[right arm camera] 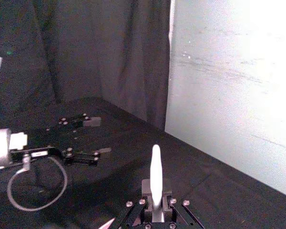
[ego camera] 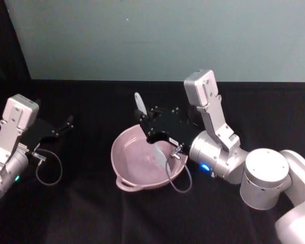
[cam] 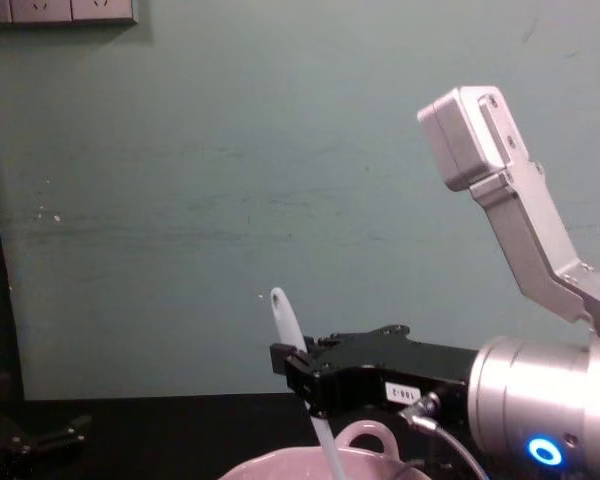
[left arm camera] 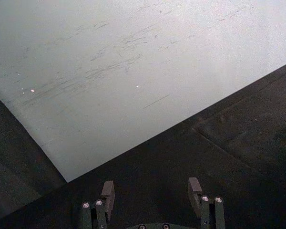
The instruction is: Use the one hand to pick up the spoon and stir the clear water in the bowl.
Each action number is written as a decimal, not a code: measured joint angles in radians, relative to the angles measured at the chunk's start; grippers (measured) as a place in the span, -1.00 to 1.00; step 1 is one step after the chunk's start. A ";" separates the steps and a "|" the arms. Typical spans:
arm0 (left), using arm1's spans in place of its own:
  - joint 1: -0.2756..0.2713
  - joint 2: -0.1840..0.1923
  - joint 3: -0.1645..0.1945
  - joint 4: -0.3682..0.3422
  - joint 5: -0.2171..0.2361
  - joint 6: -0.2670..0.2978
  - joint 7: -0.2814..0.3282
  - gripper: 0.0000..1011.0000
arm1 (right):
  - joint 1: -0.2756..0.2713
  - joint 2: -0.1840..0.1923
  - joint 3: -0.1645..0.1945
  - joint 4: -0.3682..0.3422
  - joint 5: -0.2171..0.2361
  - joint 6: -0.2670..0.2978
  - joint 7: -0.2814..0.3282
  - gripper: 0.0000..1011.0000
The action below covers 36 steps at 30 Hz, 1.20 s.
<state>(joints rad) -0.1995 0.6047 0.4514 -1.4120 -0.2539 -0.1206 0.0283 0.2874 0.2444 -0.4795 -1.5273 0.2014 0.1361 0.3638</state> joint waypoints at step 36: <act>0.000 0.000 0.000 0.000 0.000 0.000 0.000 1.00 | 0.093 -0.076 -0.038 0.139 -0.012 -0.052 0.003 -0.77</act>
<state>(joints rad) -0.1995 0.6047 0.4514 -1.4120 -0.2539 -0.1206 0.0283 0.3803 0.1681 -0.5171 -1.3882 0.1892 0.0836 0.3671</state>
